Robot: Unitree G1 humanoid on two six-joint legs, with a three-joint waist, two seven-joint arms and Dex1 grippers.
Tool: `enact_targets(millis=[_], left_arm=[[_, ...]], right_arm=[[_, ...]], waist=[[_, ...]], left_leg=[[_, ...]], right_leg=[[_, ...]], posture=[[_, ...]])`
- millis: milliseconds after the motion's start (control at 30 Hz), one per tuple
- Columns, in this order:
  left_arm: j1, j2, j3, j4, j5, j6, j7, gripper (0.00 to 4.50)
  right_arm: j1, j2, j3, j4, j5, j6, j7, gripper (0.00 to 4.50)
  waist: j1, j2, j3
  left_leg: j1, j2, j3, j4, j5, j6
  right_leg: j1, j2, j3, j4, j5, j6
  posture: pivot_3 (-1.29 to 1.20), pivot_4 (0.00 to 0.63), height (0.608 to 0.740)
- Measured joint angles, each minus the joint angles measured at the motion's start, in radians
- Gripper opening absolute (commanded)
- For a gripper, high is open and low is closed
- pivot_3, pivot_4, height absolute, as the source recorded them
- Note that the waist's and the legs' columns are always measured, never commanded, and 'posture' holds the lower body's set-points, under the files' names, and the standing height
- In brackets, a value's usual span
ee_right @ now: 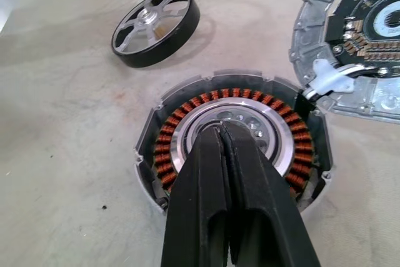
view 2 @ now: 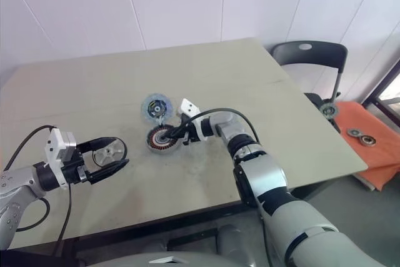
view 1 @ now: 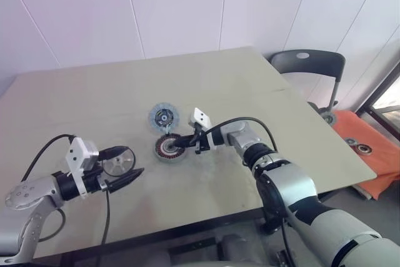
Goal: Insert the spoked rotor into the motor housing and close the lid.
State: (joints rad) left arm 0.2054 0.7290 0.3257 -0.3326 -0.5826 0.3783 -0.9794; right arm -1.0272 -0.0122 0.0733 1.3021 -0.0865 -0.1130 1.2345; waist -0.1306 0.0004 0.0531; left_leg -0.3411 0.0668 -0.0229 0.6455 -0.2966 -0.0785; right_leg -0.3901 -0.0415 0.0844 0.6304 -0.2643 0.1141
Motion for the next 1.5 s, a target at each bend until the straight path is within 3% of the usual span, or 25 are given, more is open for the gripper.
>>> enact_targets(millis=[533,1500], left_arm=[[-0.001,-0.002,0.0,0.0,0.003,0.0,0.005,4.5],[-0.004,-0.002,0.0,-0.002,0.003,0.001,0.009,4.5]], right_arm=[[0.014,0.028,0.042,-0.042,-0.007,0.017,0.143,0.01],[0.034,0.02,0.086,-0.04,-0.039,-0.094,-0.03,0.01]], waist=[[0.0,0.0,0.0],[0.0,0.0,0.0]], left_leg=[[0.0,0.0,0.0,0.0,0.0,0.0],[0.0,0.0,0.0,0.0,0.0,0.0]], right_leg=[[0.0,0.0,0.0,0.0,0.0,0.0],[0.0,0.0,0.0,0.0,0.0,0.0]], posture=[[0.0,0.0,0.74],[0.0,0.0,0.74]])
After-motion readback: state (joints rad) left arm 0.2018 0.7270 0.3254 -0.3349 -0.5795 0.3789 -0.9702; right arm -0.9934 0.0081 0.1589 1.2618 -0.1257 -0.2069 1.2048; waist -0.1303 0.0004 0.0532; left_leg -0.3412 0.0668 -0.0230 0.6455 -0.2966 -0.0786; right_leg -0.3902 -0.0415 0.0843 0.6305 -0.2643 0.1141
